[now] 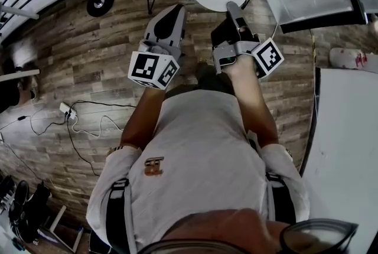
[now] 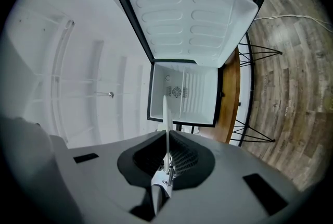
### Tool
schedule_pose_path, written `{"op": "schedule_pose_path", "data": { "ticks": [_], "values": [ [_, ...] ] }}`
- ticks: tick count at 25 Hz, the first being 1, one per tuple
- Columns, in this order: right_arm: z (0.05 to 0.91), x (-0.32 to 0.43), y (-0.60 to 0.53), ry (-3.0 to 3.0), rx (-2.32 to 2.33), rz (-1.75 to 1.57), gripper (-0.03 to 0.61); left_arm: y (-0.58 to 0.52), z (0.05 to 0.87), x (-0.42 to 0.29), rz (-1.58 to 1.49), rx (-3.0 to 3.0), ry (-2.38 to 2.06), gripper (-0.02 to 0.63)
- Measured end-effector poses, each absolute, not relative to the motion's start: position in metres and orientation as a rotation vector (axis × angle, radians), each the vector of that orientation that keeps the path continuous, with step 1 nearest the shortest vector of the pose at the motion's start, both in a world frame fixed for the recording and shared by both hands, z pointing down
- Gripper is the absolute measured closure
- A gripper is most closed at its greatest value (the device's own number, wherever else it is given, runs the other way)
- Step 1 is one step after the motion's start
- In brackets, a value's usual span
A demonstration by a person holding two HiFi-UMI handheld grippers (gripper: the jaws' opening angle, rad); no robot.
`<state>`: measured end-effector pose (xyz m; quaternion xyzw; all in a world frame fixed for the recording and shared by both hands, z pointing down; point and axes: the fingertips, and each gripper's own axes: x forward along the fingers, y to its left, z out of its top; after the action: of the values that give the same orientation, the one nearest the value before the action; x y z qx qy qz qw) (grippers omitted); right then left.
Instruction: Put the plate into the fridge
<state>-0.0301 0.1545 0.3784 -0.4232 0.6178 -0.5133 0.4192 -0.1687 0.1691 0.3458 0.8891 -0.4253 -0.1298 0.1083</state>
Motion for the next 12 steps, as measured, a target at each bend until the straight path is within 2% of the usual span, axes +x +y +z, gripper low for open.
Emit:
{"op": "schedule_pose_path", "data": {
  "ticks": [12],
  "values": [
    [0.384, -0.019, 0.124, 1.541, -1.033, -1.299, 0.538, 0.143, 0.35, -0.155, -0.345, 2.639, -1.268, 0.595]
  ]
}}
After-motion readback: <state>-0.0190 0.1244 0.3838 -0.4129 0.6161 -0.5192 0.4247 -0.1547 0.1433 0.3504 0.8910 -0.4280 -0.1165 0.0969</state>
